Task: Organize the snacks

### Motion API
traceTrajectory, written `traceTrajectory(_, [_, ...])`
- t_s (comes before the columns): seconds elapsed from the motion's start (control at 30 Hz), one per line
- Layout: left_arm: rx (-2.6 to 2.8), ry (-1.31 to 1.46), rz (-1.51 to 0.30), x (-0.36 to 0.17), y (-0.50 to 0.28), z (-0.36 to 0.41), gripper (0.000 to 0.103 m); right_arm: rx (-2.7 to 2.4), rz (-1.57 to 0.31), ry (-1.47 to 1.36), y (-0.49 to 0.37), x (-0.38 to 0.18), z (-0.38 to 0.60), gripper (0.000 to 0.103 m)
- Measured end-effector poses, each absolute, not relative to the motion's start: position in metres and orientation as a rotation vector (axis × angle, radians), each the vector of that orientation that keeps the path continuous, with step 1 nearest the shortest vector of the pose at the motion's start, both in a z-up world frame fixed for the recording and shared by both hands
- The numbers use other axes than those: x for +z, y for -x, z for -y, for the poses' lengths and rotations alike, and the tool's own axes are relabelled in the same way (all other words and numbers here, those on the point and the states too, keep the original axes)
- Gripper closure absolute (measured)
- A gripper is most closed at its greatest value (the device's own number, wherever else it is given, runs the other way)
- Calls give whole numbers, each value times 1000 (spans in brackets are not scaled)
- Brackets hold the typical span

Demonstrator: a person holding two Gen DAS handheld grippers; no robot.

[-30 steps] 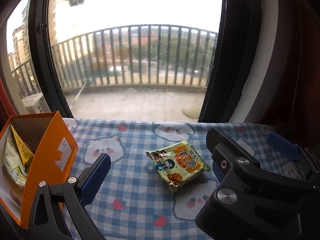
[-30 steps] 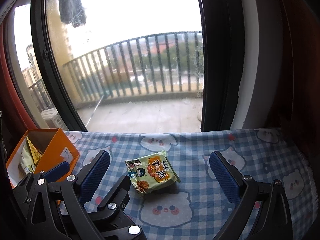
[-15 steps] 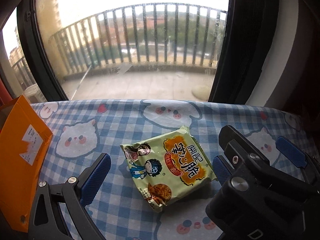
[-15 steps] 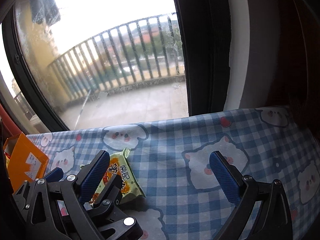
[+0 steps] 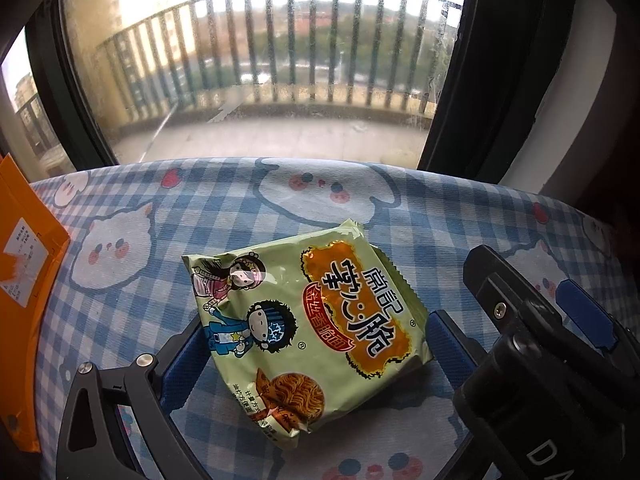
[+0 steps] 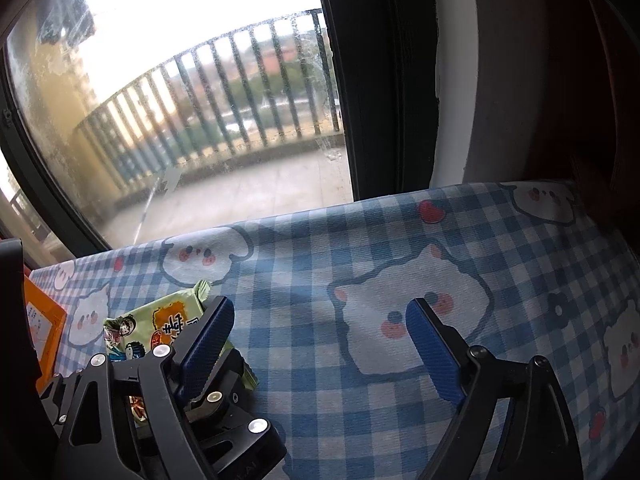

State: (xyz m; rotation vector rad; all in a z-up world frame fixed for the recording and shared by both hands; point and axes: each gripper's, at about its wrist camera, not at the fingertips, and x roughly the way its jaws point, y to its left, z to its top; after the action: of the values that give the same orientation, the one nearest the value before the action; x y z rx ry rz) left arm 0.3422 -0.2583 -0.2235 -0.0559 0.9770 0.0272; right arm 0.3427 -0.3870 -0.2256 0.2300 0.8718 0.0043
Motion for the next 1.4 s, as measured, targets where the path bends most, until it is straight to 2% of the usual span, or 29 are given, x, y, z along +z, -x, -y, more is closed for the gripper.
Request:
traceTrajectory(0.27, [23, 68, -986, -227, -347, 265, 1, -51, -846, -184, -339, -221, 393, 17])
traceTrajectory(0.87, [-18, 70, -974, -226, -325, 234, 9, 72, -907, -159, -340, -225, 362, 17])
traceTrajectory(1.4, [-124, 12, -943, -204, -261, 197, 10, 125, -885, -84, -272, -201, 288, 17])
